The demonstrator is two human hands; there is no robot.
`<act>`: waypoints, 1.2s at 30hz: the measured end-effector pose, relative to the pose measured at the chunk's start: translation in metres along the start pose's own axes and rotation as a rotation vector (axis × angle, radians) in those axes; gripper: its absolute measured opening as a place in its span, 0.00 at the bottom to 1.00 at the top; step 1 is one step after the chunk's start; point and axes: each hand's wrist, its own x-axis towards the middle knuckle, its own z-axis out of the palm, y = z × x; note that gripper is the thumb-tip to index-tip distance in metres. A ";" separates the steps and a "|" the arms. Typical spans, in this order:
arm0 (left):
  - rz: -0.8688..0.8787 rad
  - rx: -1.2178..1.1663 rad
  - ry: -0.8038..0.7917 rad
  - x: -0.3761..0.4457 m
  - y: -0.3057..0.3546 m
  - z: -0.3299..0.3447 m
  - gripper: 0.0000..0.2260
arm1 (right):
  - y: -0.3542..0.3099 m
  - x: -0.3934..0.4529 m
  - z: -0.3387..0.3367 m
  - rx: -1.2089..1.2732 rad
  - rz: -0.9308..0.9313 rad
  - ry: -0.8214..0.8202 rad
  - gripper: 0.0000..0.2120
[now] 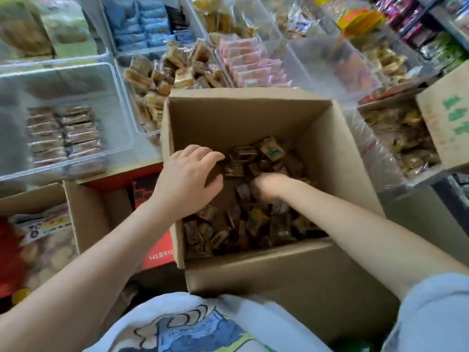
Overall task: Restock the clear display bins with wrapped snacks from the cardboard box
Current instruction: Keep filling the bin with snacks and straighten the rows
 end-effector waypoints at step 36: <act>-0.567 -1.255 0.442 -0.130 -0.218 -0.120 0.20 | -0.275 -0.022 -0.166 0.955 -0.612 0.520 0.15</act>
